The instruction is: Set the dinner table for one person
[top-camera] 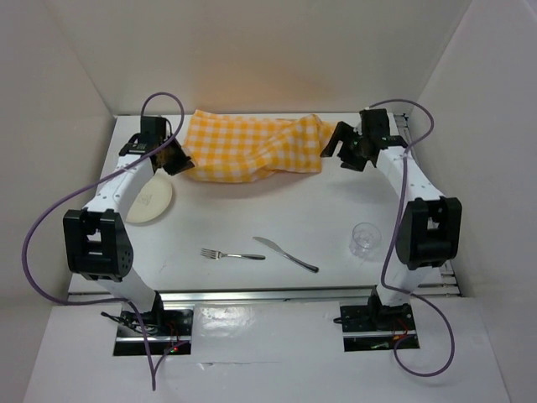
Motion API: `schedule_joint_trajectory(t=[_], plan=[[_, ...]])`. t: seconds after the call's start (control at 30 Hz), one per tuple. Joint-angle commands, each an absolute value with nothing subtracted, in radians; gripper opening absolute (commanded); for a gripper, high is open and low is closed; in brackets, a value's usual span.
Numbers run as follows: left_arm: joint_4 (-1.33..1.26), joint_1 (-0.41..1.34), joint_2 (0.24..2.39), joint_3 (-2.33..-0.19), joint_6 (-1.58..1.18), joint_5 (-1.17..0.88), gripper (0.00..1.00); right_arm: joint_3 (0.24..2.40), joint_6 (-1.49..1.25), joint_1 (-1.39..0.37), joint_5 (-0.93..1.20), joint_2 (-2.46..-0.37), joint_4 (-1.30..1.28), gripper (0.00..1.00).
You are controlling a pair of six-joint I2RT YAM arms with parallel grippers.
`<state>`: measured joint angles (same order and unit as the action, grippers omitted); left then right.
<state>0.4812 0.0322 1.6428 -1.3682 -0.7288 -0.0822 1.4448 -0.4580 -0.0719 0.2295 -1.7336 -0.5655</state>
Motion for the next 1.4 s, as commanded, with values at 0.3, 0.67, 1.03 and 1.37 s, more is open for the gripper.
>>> schedule_joint_trajectory(t=[0.3, 0.67, 1.03, 1.37], plan=[[0.468, 0.049, 1.637, -1.405, -0.696, -0.083, 0.0, 1.16, -0.803, -0.123, 0.49, -1.726, -0.082, 0.87], [0.468, 0.058, 1.637, -1.416, -0.696, -0.083, 0.0, 1.008, -1.166, -0.16, 0.577, -1.884, 0.377, 1.0], [0.468, 0.058, 1.628, -1.407, -0.696, -0.092, 0.0, 0.917, -1.356, -0.16, 0.557, -1.999, 0.715, 1.0], [0.468, 0.058, 1.618, -1.407, -0.696, -0.092, 0.0, 0.946, -1.362, -0.124, 0.509, -1.994, 0.834, 0.68]])
